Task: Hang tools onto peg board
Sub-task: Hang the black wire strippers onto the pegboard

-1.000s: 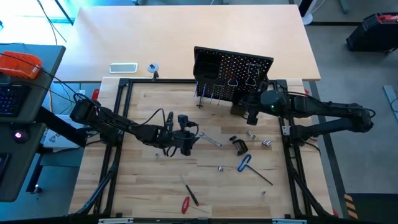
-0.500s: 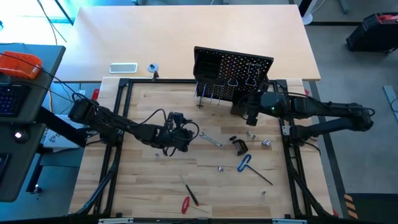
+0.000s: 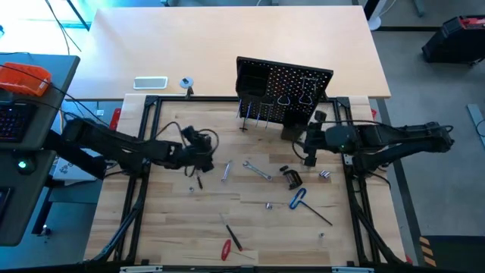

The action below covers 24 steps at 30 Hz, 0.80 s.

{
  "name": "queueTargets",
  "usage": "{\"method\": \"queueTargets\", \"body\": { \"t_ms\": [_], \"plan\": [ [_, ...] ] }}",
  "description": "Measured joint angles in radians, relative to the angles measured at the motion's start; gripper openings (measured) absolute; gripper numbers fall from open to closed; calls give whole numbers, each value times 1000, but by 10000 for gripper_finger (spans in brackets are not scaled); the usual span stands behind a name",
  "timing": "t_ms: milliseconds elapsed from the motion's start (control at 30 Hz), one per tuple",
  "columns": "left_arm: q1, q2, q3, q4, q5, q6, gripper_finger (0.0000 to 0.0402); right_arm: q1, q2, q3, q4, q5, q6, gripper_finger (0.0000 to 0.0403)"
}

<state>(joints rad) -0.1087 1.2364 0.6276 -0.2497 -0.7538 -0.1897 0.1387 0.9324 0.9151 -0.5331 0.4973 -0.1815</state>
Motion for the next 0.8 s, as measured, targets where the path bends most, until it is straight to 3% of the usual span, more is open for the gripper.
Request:
{"method": "queueTargets", "body": {
  "t_ms": [400, 800],
  "plan": [
    [12, -43, -186, -99, 96, -390, 294, 138, 144, 0, 84, -20, 73, 161],
    [28, -32, -338, 167, 165, -490, 294, 150, 319, 0, 165, -20, 77, 161]
  ]
}}
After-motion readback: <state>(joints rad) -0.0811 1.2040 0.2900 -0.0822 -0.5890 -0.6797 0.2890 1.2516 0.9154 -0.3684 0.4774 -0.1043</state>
